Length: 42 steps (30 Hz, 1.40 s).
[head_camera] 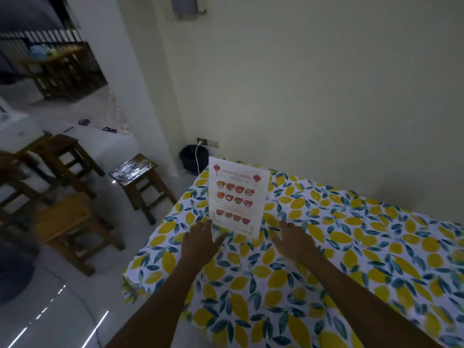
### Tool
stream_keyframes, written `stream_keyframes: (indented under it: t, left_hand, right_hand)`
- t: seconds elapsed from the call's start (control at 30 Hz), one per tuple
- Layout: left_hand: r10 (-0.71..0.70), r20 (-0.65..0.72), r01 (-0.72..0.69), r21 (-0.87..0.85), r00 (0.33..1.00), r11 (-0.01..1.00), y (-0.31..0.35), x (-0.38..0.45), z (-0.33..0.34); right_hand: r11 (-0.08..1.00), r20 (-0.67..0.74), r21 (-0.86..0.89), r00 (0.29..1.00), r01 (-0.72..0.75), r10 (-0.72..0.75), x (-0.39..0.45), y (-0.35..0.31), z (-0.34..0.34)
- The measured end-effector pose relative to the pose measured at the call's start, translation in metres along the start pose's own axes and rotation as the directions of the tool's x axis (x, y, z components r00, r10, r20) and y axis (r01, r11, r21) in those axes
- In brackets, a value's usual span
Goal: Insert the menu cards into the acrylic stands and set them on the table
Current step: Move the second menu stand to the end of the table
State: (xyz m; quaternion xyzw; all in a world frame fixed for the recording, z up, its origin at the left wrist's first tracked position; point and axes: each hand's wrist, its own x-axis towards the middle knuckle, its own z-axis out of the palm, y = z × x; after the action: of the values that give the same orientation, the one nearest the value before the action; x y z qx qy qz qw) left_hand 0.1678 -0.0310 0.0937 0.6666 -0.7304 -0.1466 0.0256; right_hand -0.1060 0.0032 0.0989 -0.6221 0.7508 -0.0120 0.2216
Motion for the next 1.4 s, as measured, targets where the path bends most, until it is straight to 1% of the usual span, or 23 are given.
stream_keyframes:
  t: [0.07,0.17,0.23,0.3,0.37,0.43,0.53,0.63,0.73,0.77,0.87,0.93,1.07,1.2,1.4]
  left_hand:
    - [-0.045,0.025,0.047,-0.078,0.999,0.996,-0.016,0.035,-0.002]
    - [-0.079,0.047,0.086,-0.169,0.996,0.982,-0.031,0.085,-0.008]
    - [-0.082,0.068,0.097,-0.253,0.994,0.963,-0.034,0.113,-0.010]
    - [-0.033,0.071,0.055,-0.333,0.997,0.941,-0.033,0.136,-0.010]
    - [0.046,0.043,-0.022,-0.442,0.998,0.897,-0.028,0.155,-0.010]
    - [0.096,0.014,-0.072,-0.558,0.995,0.827,-0.022,0.170,-0.012]
    - [0.135,-0.008,-0.103,-0.696,0.991,0.711,-0.024,0.188,-0.017]
    - [0.184,-0.036,-0.148,-0.753,0.982,0.642,-0.032,0.219,-0.032]
    - [0.236,-0.047,-0.177,-0.803,0.971,0.569,-0.043,0.269,-0.052]
    - [0.258,-0.033,-0.177,-0.810,0.966,0.559,-0.048,0.290,-0.058]
    - [0.308,-0.022,-0.206,-0.788,0.951,0.581,-0.059,0.352,-0.076]
    - [0.323,-0.020,-0.217,-0.778,0.946,0.589,-0.060,0.385,-0.086]
    - [0.399,0.029,-0.248,-0.742,0.916,0.623,-0.064,0.438,-0.087]
    - [0.401,0.043,-0.250,-0.720,0.915,0.647,-0.063,0.459,-0.079]
    - [0.448,0.034,-0.322,-0.647,0.893,0.691,-0.059,0.475,-0.072]
  right_hand:
    - [0.984,0.026,0.167,0.998,-0.053,0.049,0.024,-0.015,0.010]
    - [0.897,-0.013,0.436,0.997,-0.067,0.080,0.053,-0.032,0.024]
    - [0.857,-0.050,0.510,0.991,-0.081,0.123,0.065,-0.040,0.028]
    - [0.842,-0.067,0.530,0.985,-0.100,0.159,0.072,-0.045,0.031]
    - [0.825,-0.057,0.555,0.984,-0.108,0.167,0.080,-0.048,0.034]
    - [0.821,-0.058,0.559,0.982,-0.118,0.180,0.087,-0.050,0.032]
    - [0.816,-0.109,0.564,0.969,-0.124,0.222,0.097,-0.056,0.021]
    - [0.810,-0.185,0.583,0.959,-0.068,0.213,0.122,-0.076,0.000]
    - [0.835,-0.254,0.547,0.939,-0.058,0.232,0.165,-0.099,-0.016]
    - [0.829,-0.260,0.555,0.932,-0.071,0.254,0.182,-0.106,-0.018]
    - [0.807,-0.254,0.580,0.916,-0.112,0.310,0.229,-0.130,-0.032]
    - [0.816,-0.249,0.558,0.908,-0.149,0.336,0.257,-0.140,-0.044]
    - [0.843,-0.261,0.487,0.883,-0.227,0.389,0.300,-0.148,-0.050]
    - [0.810,-0.226,0.497,0.855,-0.311,0.467,0.326,-0.147,-0.043]
    - [0.772,-0.251,0.526,0.802,-0.357,0.542,0.349,-0.147,-0.034]
